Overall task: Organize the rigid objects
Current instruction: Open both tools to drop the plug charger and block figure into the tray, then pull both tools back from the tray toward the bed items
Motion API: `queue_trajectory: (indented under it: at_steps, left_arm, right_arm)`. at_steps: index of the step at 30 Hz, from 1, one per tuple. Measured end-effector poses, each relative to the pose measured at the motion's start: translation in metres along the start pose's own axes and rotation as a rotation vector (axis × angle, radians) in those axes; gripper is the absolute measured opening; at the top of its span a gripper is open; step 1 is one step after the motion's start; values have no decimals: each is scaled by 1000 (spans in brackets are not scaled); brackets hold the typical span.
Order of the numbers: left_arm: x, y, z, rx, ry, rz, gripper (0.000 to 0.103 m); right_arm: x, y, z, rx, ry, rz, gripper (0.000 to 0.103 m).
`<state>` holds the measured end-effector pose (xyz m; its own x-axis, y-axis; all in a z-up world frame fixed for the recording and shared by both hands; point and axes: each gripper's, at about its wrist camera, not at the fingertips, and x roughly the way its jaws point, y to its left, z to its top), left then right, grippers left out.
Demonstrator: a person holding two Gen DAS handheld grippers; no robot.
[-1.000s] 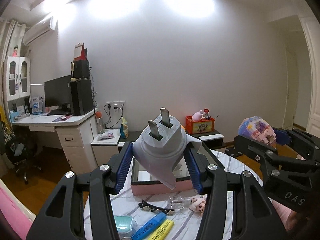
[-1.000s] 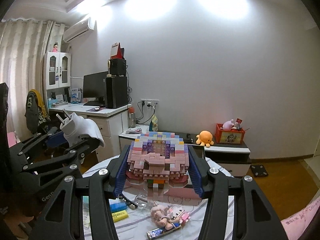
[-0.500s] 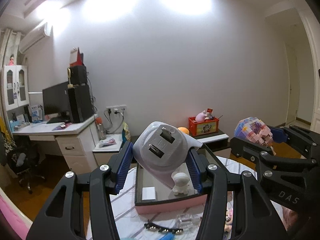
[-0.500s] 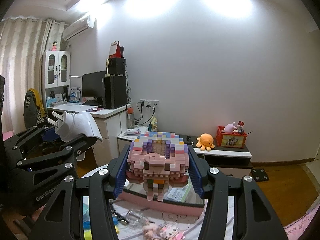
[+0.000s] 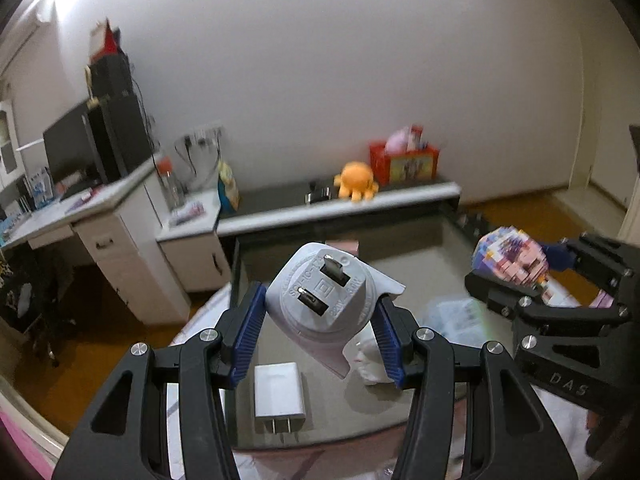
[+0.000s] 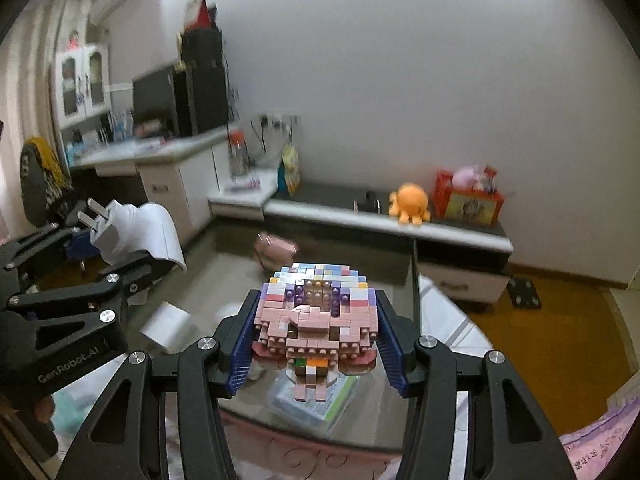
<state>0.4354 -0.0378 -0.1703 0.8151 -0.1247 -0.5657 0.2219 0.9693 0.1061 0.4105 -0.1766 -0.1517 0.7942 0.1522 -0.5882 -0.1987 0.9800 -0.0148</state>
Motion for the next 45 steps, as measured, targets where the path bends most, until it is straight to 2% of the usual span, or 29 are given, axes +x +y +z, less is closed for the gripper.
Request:
queue_trajectory:
  at_steps: [5, 10, 11, 13, 14, 16, 19, 24, 25, 26, 31, 34, 40, 45]
  left_arm:
    - [46, 4, -9, -10, 99, 15, 53]
    - [54, 8, -14, -32, 116, 23, 55]
    - [53, 10, -14, -37, 115, 27, 58]
    - [49, 15, -11, -49, 96, 24, 79]
    - [42, 16, -10, -54, 74, 28, 81]
    - [28, 18, -8, -68, 53, 26, 90]
    - [2, 23, -5, -87, 0, 54, 101]
    - [-67, 28, -2, -117, -133, 63, 103]
    - [-86, 27, -3, -115, -162, 64, 103]
    - [-98, 27, -4, -114, -180, 66, 103]
    - [-178, 21, -23, -123, -316, 81, 103]
    - [-213, 18, -34, -129, -361, 78, 103]
    - [-261, 6, -49, -98, -412, 115, 103]
    - [-288, 1, -55, -94, -445, 98, 103]
  right_arm:
    - [46, -8, -3, -10, 102, -6, 55]
    - [72, -7, -2, -21, 170, 1, 55]
    - [74, -7, -2, -22, 163, 0, 55]
    - [76, -7, -3, -14, 168, 9, 58]
    - [74, -9, -3, -5, 157, 12, 68]
    - [64, -9, 0, 10, 116, 6, 79]
    - [40, -11, 6, 40, 62, 17, 80]
    - [-26, -6, 10, 67, -53, 15, 87]
    - [-42, -4, 9, 67, -82, 11, 92]
    - [-60, -1, 7, 69, -111, 7, 103]
    - [-134, 13, -3, 61, -229, 8, 103]
    - [-171, 24, -13, 49, -293, -6, 103]
    - [-221, 49, -33, 23, -359, -19, 103]
    - [-248, 57, -43, 39, -390, -18, 103]
